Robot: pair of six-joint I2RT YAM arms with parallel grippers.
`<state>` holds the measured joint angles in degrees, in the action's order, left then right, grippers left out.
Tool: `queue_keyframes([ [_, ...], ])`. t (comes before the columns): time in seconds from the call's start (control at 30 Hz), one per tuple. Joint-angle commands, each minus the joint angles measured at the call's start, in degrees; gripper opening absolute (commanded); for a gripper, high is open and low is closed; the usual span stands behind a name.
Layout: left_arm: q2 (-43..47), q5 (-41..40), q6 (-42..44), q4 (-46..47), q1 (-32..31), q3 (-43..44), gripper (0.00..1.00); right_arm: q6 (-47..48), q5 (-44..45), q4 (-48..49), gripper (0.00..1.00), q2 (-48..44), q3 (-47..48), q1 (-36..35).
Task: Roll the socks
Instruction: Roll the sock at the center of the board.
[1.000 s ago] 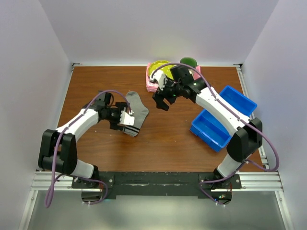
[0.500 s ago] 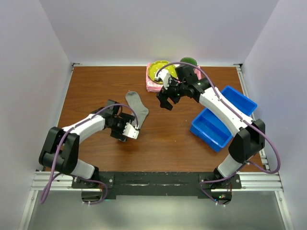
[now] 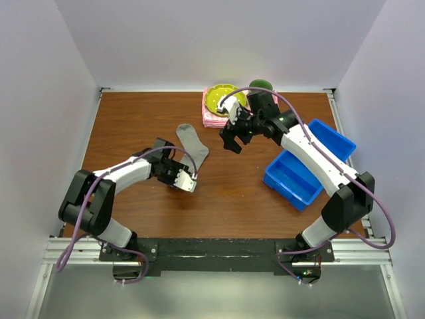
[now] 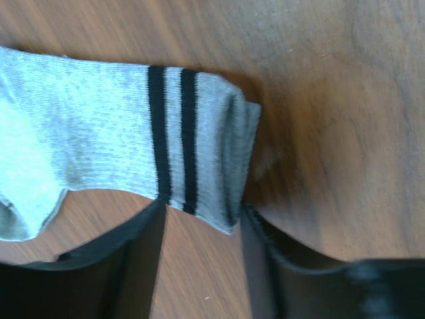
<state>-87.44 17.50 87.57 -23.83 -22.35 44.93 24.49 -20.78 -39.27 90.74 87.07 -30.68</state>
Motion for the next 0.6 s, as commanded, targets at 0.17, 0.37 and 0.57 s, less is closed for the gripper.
queue_keyframes([
  [0.17,-3.26,-0.01,-1.61,-8.33,-1.99,1.92,0.44,-0.06,-0.32,1.30,0.85,-3.64,1.09,0.00],
  [0.37,-5.19,0.17,-1.96,-10.26,-3.75,3.23,0.34,0.03,-0.06,1.12,0.85,-4.87,0.82,0.00],
  [0.57,-8.88,-0.45,-4.60,-13.60,-5.16,6.31,0.11,0.47,0.39,0.51,0.85,-6.27,0.12,0.09],
])
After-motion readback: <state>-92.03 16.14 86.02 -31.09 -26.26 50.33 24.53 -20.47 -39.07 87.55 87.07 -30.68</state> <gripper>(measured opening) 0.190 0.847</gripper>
